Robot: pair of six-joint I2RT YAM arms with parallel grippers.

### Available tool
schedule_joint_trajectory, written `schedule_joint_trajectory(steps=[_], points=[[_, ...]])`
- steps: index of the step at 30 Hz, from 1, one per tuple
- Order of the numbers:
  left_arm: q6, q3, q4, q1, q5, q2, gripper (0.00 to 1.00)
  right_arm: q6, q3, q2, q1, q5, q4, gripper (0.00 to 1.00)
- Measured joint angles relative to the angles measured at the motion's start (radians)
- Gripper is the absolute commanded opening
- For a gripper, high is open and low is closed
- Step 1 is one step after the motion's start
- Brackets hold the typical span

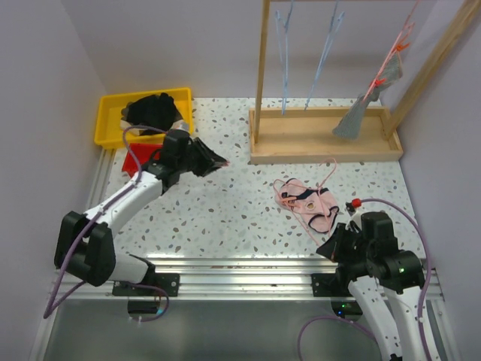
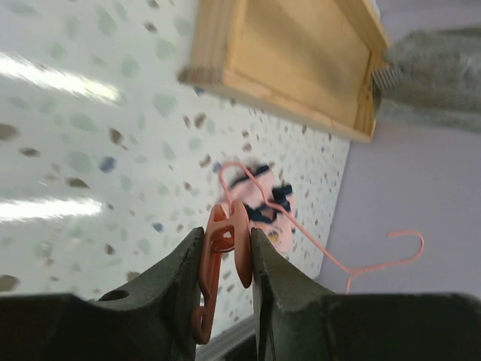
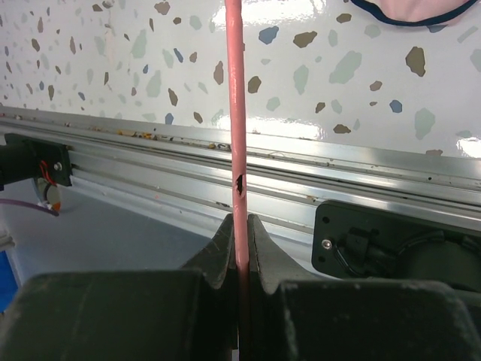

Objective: Remove the underwear clipped to the hanger

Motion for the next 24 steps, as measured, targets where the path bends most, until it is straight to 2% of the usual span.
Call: schedule_joint_trajectory(steps=[5, 9, 15, 19, 24], points=[[0.115, 0.012, -0.048, 0.269, -0.023, -0.013, 0.00, 0.003, -0.003, -0.002, 0.000, -0.006, 0.000, 0.00], [0.155, 0.074, -0.025, 0.398, -0.013, 0.060, 0.00, 0.003, -0.007, -0.002, 0.000, -0.013, 0.000, 0.00], [0.193, 0.251, -0.096, 0.483, -0.020, 0.213, 0.00, 0.003, -0.007, -0.002, 0.000, -0.014, -0.001, 0.00], [0.229, 0.265, -0.160, 0.523, -0.059, 0.204, 0.00, 0.003, -0.008, 0.000, 0.000, -0.016, 0.000, 0.00], [0.277, 0.265, -0.233, 0.632, -0.083, 0.208, 0.00, 0.003, -0.025, 0.006, 0.000, -0.019, 0.002, 0.00]])
